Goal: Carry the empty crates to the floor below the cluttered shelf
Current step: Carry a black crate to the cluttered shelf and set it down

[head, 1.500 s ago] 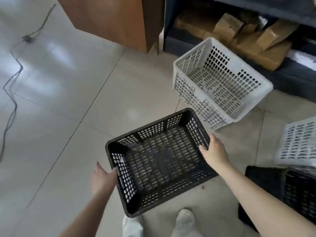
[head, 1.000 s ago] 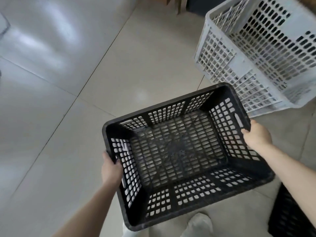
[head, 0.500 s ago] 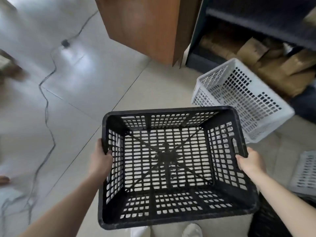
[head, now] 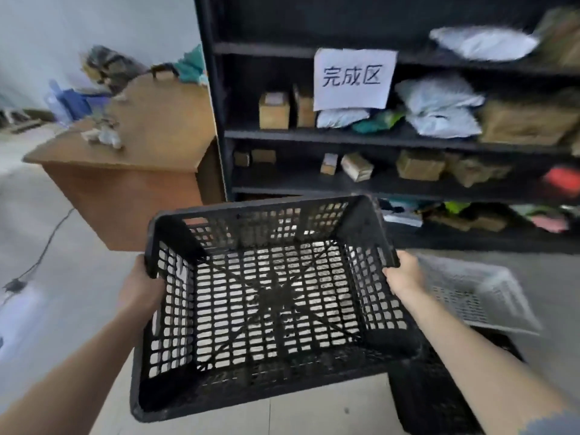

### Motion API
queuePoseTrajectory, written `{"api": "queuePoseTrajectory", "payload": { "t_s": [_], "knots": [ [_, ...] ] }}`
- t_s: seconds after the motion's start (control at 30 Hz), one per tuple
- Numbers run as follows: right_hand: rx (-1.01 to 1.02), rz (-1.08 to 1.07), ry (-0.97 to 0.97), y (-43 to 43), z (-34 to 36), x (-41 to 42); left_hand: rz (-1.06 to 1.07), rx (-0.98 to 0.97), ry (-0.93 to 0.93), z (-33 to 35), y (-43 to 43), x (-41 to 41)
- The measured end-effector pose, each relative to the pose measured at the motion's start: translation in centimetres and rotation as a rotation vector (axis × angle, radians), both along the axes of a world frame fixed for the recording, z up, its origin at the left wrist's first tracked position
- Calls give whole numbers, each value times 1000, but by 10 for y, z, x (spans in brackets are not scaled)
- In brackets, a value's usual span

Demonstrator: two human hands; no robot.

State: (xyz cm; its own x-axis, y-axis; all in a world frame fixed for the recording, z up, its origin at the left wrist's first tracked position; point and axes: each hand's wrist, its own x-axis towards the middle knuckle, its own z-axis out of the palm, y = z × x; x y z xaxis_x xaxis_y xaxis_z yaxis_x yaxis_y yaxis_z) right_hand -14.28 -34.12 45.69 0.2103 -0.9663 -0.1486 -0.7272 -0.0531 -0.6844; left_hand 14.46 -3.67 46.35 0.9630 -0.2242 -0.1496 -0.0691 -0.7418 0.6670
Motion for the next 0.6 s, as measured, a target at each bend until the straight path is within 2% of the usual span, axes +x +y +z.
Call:
{"api": "queuePoseTrajectory", "payload": {
  "t_s": [0.1, 0.3, 0.43, 0.6],
  "knots": [
    [-30, -157, -15, 19, 45, -59, -154, 16, -25, 50, -30, -12],
    [16, -530, -260, 67, 104, -208, -517, 43, -122, 124, -103, -84],
    [-15, -830, -302, 135, 113, -334, -789, 17, -128, 150, -152, -185],
    [-78, -1177, -354, 267, 118, -485, -1167, 2, -137, 158, -174, -355]
  ]
}}
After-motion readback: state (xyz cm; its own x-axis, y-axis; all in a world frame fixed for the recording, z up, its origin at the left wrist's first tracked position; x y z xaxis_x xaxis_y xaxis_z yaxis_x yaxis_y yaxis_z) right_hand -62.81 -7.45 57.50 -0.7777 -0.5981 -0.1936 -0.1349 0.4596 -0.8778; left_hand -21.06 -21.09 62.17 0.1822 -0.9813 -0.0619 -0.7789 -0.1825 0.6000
